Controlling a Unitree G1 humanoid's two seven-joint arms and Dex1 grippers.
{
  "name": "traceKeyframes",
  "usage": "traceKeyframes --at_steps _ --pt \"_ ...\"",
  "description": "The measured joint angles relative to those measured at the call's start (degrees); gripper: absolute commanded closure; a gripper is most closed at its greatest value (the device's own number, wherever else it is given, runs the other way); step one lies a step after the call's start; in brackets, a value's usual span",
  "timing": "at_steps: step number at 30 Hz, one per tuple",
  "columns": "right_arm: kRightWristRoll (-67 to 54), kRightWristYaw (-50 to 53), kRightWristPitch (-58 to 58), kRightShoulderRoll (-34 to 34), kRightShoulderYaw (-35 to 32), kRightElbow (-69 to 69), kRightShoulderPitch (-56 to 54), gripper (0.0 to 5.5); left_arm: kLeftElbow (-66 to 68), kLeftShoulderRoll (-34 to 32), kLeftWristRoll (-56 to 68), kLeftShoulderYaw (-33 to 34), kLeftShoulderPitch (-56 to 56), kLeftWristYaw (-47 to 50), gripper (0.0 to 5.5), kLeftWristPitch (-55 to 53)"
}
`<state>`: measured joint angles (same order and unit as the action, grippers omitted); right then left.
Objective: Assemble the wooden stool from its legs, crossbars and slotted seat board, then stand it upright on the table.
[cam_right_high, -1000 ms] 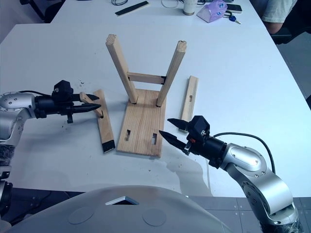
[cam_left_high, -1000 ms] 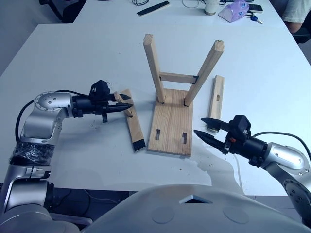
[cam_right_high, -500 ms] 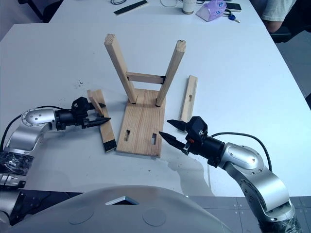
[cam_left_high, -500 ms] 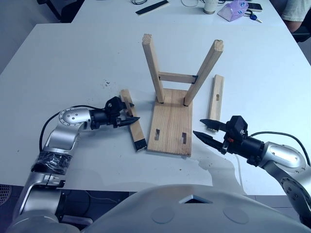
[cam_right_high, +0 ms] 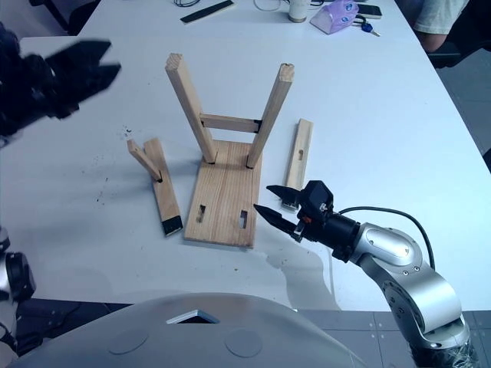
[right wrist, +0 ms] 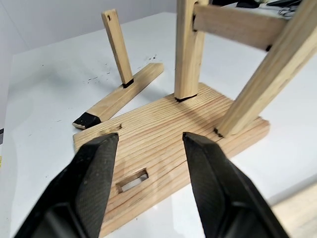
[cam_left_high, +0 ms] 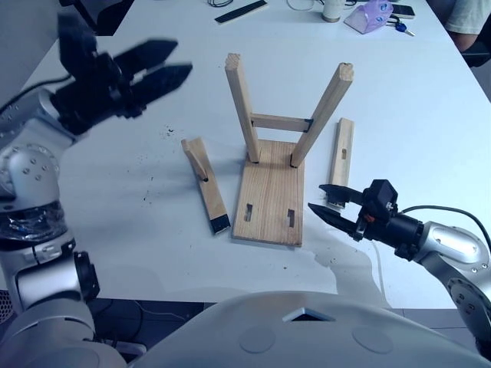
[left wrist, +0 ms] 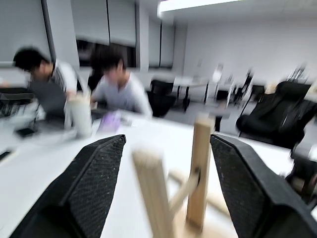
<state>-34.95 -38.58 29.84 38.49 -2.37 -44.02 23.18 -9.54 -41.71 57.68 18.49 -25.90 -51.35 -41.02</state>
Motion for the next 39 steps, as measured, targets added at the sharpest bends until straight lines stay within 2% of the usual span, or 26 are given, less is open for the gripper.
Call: traceKeyframes --at_steps 5,14,18,19,22,24,27,30,32,35,39 --pt "0.1 0.0 0.0 0.0 0.5 -0.1 -0.1 3.11 -2.1 3.0 0.6 -2.4 -1.7 6.6 2.35 -3.1" --pt "0.2 -0.2 0.0 0.3 0.7 0.1 -1.2 3.11 -3.8 4.1 -4.2 -5.2 1.6 7.3 2.35 -1.9" --pt "1.5 -0.9 0.0 0.6 2.0 1.7 -1.4 3.11 1.4 5.0 -12.5 -11.4 12.1 3.1 2.35 4.2" --pt "2.2 -1.3 -0.1 0.8 2.3 2.3 -1.4 3.11 3.6 6.0 -13.9 -12.1 13.8 1.4 2.35 9.3" --pt "4.5 -2.3 -0.5 2.1 2.7 4.8 -2.0 3.11 6.4 6.5 -16.1 -12.3 14.9 0.4 2.35 15.2" --pt "5.1 -2.4 -0.8 2.2 2.7 5.5 -1.7 3.11 6.7 8.0 -14.1 -11.2 14.2 2.2 2.35 13.0" --pt "5.6 -2.3 -1.4 1.9 2.9 5.2 -1.0 3.11 5.7 8.7 -8.1 -8.5 10.3 6.7 2.35 4.3" --pt "5.9 -2.0 -2.1 1.0 3.3 4.9 -0.1 3.11 -2.4 6.5 -3.1 -5.7 0.8 9.8 2.35 0.3" --pt "6.1 -1.6 -2.5 0.5 3.4 4.6 0.3 3.11 -11.0 3.1 -2.6 -6.3 -0.7 8.2 2.35 -0.7" --pt "6.2 -1.3 -2.5 0.1 3.8 4.5 0.8 3.11 -18.1 -1.3 -5.8 -11.0 11.9 0.1 2.35 0.6" --pt "6.2 -1.3 -2.6 0.0 4.2 4.5 0.8 3.11 -13.2 -7.4 -19.2 -16.8 32.9 -6.6 2.35 9.3"
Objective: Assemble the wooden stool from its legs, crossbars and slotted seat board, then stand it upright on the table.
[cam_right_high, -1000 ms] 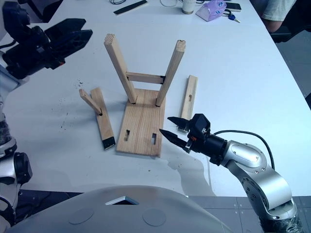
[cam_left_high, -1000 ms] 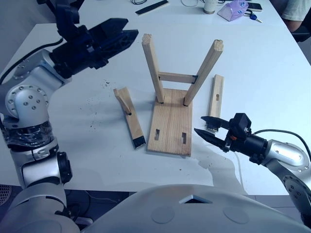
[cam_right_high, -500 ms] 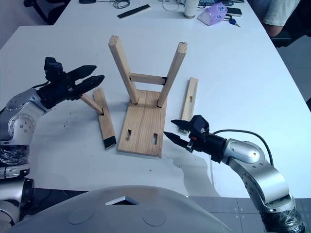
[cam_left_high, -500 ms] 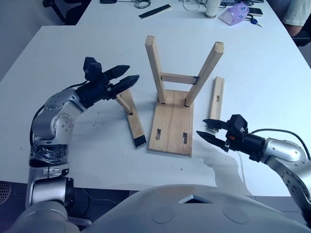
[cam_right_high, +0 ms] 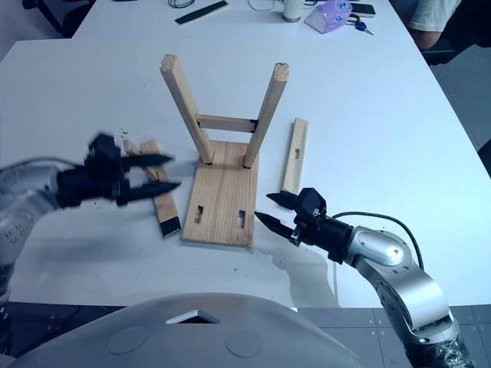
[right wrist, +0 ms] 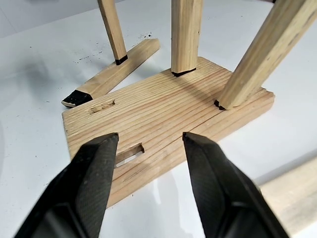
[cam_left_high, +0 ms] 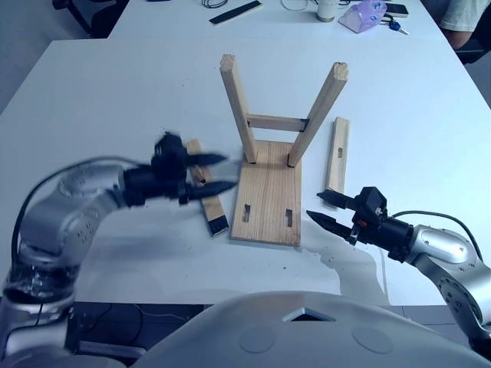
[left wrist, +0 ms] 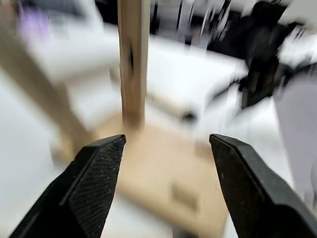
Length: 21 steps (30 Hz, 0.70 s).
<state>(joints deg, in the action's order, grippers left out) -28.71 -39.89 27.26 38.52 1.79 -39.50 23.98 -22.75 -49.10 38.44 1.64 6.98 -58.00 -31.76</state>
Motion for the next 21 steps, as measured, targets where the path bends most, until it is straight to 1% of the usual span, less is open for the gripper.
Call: traceKeyframes --at_steps 2,5,8,11,12,15,17,19,21 --pt "0.0 0.1 -0.1 -0.1 -0.1 -0.1 0.7 3.11 5.7 0.3 -6.4 -4.4 5.7 0.8 2.35 2.8" --pt "0.0 0.3 -0.2 -0.3 0.2 -0.5 0.6 3.11 7.8 3.5 -8.3 -7.4 4.3 1.3 2.35 6.3" --pt "0.0 0.3 -0.2 -0.4 0.4 -0.6 0.4 3.11 9.3 3.8 -10.2 -8.6 3.6 0.1 2.35 9.1" --pt "0.4 0.3 -0.4 -0.4 0.6 -0.5 0.8 3.11 13.1 -0.7 -12.7 -8.0 2.8 -3.8 2.35 13.5" --pt "0.6 0.4 -0.5 -0.5 0.7 -0.5 1.1 3.11 15.6 -2.2 -15.2 -8.2 2.0 -4.6 2.35 14.0" --pt "1.5 1.5 -0.8 -1.4 1.4 -0.9 2.5 3.11 25.4 -7.3 -20.5 -8.1 -2.6 -9.1 2.35 20.0" --pt "1.8 1.8 -0.9 -1.8 1.7 -1.1 2.5 3.11 30.1 -8.4 -23.2 -8.5 -6.1 -11.0 2.35 22.5" --pt "1.9 1.8 -1.0 -1.8 1.9 -1.2 2.5 3.11 32.1 -8.6 -24.1 -8.4 -9.3 -12.9 2.35 22.7" --pt "1.9 1.8 -1.0 -1.8 1.8 -1.5 2.8 3.11 29.4 -8.6 -21.2 -7.3 -10.1 -14.5 2.35 19.4"
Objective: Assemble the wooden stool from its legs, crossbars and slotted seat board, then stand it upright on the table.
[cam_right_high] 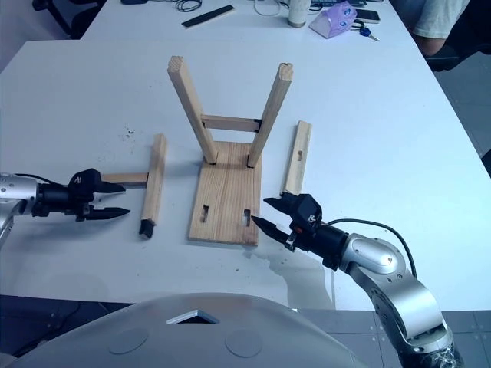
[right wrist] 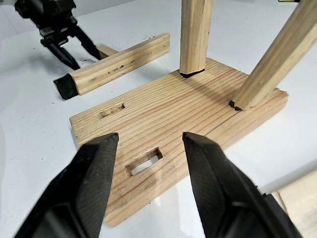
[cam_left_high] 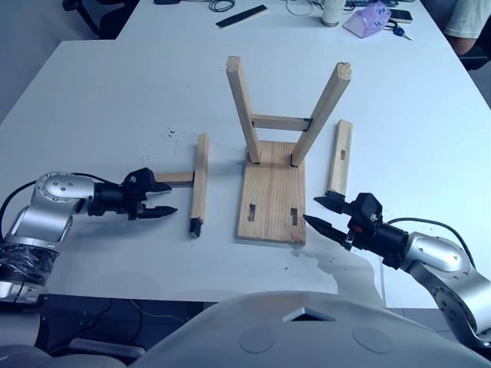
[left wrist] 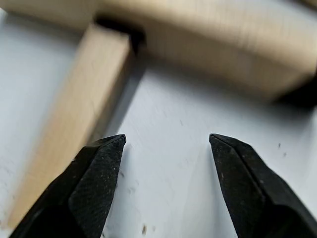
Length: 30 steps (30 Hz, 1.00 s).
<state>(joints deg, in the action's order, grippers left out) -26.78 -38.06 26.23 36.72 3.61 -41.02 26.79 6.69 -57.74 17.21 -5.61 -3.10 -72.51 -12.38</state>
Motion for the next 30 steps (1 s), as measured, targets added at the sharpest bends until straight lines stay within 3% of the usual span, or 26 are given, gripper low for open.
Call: traceKeyframes --at_steps 3,6,13,16,19,24,28,30 --pt "0.0 0.0 0.0 0.1 -0.1 -0.5 1.0 3.11 -13.1 -1.4 8.1 3.0 6.3 -4.3 2.35 -6.0" --pt "0.0 0.0 0.0 0.1 -0.2 -0.8 1.8 3.11 -17.9 -2.2 10.1 3.9 10.5 -4.4 2.35 -9.5" --pt "0.7 0.9 0.0 -0.1 -0.1 -2.1 3.4 3.11 -25.1 -1.5 11.7 6.9 10.1 6.1 2.35 -21.8" --pt "1.0 1.4 -0.1 -0.3 0.5 -2.7 3.8 3.11 -29.4 3.5 11.7 8.8 8.6 16.5 1.98 -27.1" --pt "1.5 1.9 -0.2 -0.4 0.4 -3.0 4.7 3.11 -39.7 8.2 13.9 14.5 8.2 30.1 1.39 -40.0" --pt "1.9 2.6 -0.4 -0.5 0.4 -3.8 6.3 3.11 -52.9 18.1 18.5 20.1 8.2 43.8 1.39 -60.6" --pt "2.0 2.9 -0.5 -0.6 0.4 -4.2 6.3 3.11 -59.6 27.3 20.7 24.3 5.9 49.3 1.39 -76.7" --pt "2.0 2.9 -0.5 -0.5 0.4 -4.4 6.4 3.11 -59.6 29.4 19.9 24.8 5.2 51.9 1.39 -78.8"
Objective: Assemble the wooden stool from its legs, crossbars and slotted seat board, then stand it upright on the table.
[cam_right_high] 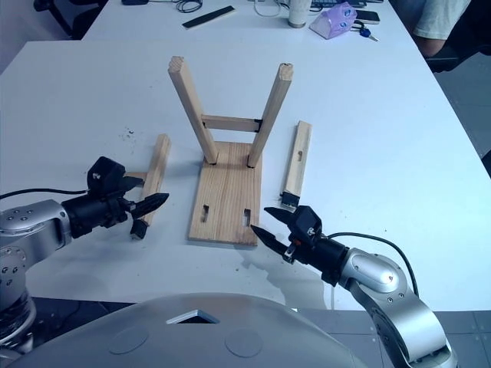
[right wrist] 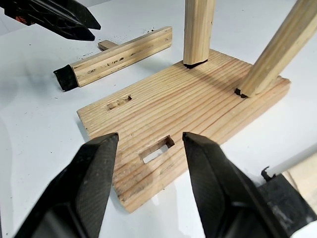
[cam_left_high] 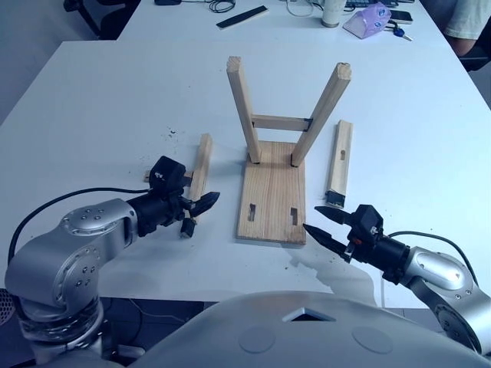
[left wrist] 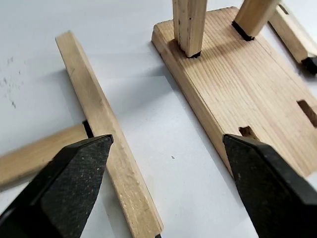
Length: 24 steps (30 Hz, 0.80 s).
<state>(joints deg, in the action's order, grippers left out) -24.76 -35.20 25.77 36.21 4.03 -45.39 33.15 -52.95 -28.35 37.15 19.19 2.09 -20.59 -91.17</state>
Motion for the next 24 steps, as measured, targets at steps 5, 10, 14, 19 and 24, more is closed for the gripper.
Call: traceKeyframes --at_steps 5,10,14,19,24 --pt "0.0 -0.6 0.0 0.4 -0.1 0.0 -0.3 3.11 1.4 4.3 -2.8 -1.0 3.3 6.5 1.39 -0.6" --pt "-0.1 -1.1 0.1 0.9 -0.4 0.1 -0.6 3.11 3.9 2.8 -6.2 -5.8 10.2 8.5 1.83 1.0" --pt "0.0 -1.1 0.4 0.9 -0.3 0.3 -2.0 3.11 8.0 -0.8 -9.4 -9.2 12.9 7.9 2.48 10.2" --pt "0.2 -1.1 0.5 0.9 0.3 0.7 -2.5 3.11 15.3 -1.6 -12.4 -10.4 11.7 7.6 3.25 18.7" --pt "1.1 -1.0 0.5 0.9 0.5 1.3 -2.9 3.11 22.0 -1.4 -14.1 -10.3 8.4 7.2 3.96 24.6"
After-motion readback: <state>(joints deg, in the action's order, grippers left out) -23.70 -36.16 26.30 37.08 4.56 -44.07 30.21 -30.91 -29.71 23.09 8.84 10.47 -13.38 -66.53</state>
